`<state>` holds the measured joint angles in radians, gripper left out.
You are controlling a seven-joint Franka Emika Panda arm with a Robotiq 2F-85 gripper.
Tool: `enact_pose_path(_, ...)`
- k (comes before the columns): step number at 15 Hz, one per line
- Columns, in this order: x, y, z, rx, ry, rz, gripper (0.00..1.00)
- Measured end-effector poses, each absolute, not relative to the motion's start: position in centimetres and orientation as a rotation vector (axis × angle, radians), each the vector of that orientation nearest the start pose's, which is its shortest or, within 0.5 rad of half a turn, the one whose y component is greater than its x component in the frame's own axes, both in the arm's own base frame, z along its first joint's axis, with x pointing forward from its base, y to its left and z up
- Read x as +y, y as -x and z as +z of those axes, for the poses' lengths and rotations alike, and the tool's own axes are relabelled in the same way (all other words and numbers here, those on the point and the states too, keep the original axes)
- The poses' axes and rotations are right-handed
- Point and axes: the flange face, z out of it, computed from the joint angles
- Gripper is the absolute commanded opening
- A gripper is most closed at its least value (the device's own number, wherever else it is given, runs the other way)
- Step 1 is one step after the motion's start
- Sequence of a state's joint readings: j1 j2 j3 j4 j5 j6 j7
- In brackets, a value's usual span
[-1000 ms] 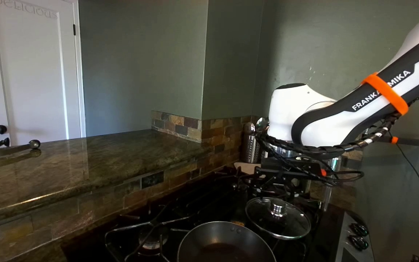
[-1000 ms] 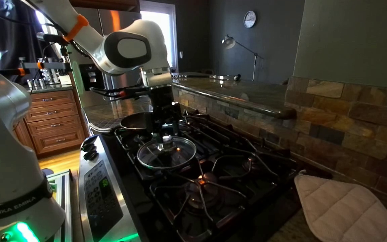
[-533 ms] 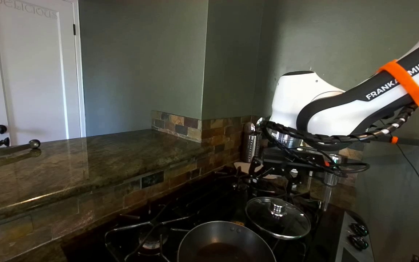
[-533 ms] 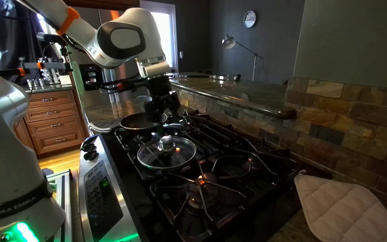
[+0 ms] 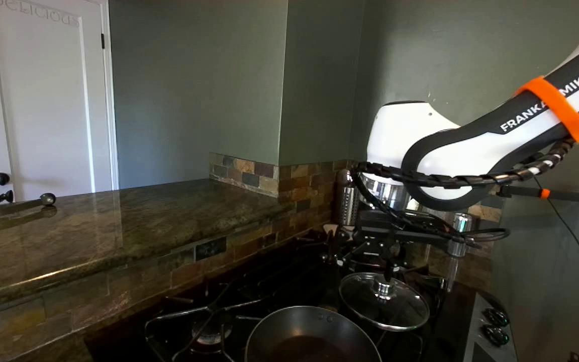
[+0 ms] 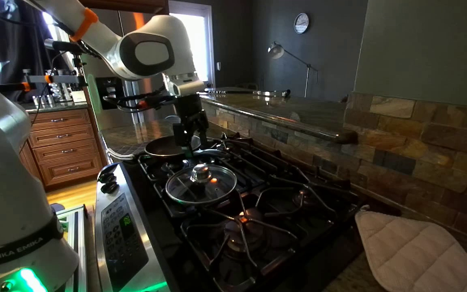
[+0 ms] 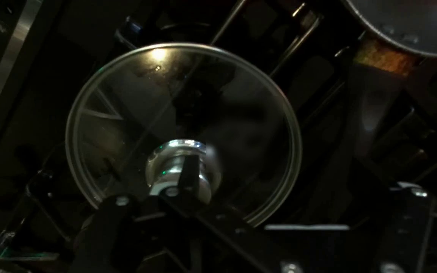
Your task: Take the lid off the pot, then move the pot backwards, then put the lid on it
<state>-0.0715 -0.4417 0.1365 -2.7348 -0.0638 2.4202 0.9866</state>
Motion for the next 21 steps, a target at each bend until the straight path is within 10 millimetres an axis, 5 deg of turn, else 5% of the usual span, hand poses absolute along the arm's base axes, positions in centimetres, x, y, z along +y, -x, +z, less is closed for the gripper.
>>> enact_pose_path(16, 5.1, -42.8, 34.8, 1.152, 2.948, -0.193, 1.00)
enact_pose_path(17, 5.3, -43.0, 34.6, 1.145, 2.957, -0.188, 0.92)
enact_pose_path(18, 5.4, -43.1, 34.3, 1.138, 2.967, -0.182, 0.73)
enact_pose_path(21, 5.7, -43.4, 33.3, 1.123, 2.991, -0.160, 0.49)
